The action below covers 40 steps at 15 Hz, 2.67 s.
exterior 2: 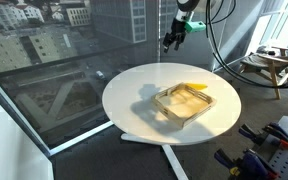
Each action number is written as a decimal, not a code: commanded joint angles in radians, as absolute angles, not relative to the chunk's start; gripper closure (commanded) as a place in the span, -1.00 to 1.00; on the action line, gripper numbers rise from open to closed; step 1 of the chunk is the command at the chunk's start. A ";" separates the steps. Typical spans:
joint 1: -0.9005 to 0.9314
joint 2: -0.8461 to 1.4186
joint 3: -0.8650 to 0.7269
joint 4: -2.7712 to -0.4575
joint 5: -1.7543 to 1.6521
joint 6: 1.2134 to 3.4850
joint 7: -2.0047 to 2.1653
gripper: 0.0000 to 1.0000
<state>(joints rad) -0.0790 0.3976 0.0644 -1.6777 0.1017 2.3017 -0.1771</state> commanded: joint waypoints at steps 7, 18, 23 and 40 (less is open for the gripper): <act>-0.069 0.345 0.055 -1.718 0.103 2.270 -0.183 -1.00; -0.065 0.358 0.052 -1.680 0.107 2.147 -0.189 -1.00; -0.065 0.362 0.052 -1.680 0.106 2.147 -0.189 -1.00; -0.065 0.362 0.052 -1.680 0.106 2.147 -0.188 -1.00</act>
